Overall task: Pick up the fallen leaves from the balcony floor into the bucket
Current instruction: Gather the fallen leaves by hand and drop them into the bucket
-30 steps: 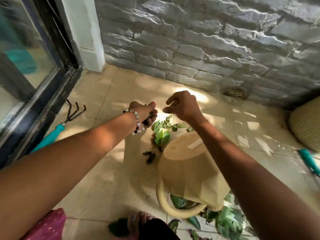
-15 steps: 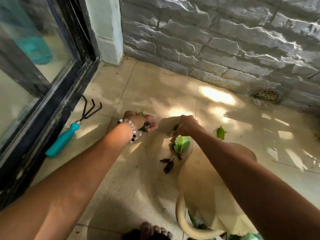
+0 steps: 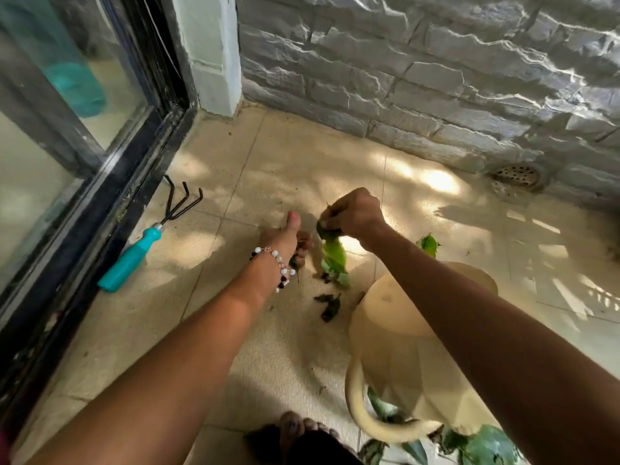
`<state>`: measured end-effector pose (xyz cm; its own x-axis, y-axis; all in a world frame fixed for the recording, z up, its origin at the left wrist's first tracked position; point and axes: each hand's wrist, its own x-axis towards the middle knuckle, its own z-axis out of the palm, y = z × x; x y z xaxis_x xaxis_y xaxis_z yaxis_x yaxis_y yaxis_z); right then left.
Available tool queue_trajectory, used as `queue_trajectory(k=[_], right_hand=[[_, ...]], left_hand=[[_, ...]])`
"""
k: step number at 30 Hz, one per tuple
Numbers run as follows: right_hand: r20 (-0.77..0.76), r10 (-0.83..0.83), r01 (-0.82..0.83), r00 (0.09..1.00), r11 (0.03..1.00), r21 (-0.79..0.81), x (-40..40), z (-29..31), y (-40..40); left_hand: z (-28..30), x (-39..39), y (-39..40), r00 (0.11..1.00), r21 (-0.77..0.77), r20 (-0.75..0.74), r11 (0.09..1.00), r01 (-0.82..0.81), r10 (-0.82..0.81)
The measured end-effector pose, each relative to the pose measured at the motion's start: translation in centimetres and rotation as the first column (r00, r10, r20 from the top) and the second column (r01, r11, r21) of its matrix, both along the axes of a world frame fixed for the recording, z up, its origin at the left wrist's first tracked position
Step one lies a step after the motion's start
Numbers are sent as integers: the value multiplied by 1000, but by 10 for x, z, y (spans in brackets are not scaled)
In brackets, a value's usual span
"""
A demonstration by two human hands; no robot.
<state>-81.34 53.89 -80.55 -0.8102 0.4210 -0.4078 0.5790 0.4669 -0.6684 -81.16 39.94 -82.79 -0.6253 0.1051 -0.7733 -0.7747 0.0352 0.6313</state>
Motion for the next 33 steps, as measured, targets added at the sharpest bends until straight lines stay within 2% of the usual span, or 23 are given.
queue_trajectory(k=[3, 5, 7, 11, 14, 16, 20, 22, 23, 25, 27, 28, 30, 31, 33], right_hand=[[-99, -141, 97, 985, 929, -357, 16, 16, -12], [-144, -214, 121, 966, 870, -478, 29, 23, -19], [-160, -244, 128, 956, 844, -521, 41, 24, -22], [-140, -73, 5, 987, 900, -435, 56, 30, -26], [-167, 141, -163, 976, 978, -131, 62, 37, -32], [-187, 154, -151, 970, 988, 32, 65, 40, -37], [-226, 143, -116, 964, 985, 126, 69, 27, -54], [-227, 198, -144, 954, 961, 235, 68, 24, -63], [-219, 216, -155, 952, 952, 264, 67, 23, -66], [-202, 150, -106, 968, 972, 211, 65, 23, -68], [-132, 19, 3, 991, 987, 159, 66, 20, -65], [-63, 9, 3, 998, 980, 198, 68, 16, -63], [165, 71, -116, 984, 952, 282, 74, 2, -63], [279, 96, -175, 955, 946, 272, 80, -6, -68], [395, 137, -244, 909, 941, 235, 89, -21, -79]], left_hand=[[8, 0, 9, 996, -8, 72, 999, 54, -53], [13, 5, 16, 991, 90, 124, 995, 37, -48], [20, 13, 21, 987, 193, 159, 981, 9, -40], [25, 25, 25, 982, 287, 187, 955, -73, 19], [29, 28, 24, 985, 280, 164, 954, -104, 59], [27, 28, 22, 986, 260, 147, 959, -112, 76], [1, 24, 11, 990, 195, 108, 974, -114, 94], [25, 31, -2, 997, 136, 55, 988, -67, 60], [25, 29, -8, 999, 114, 21, 992, -49, 47], [18, 23, -22, 998, 52, -8, 997, -56, 57], [11, 17, -40, 998, 15, -26, 998, -55, 56], [10, 16, -48, 995, 3, -31, 995, -98, 98], [7, 14, -62, 980, -8, 8, 980, -201, 201], [3, 12, -68, 967, 18, 31, 967, -255, 254], [6, 12, -73, 944, 81, 54, 940, -330, 327]])
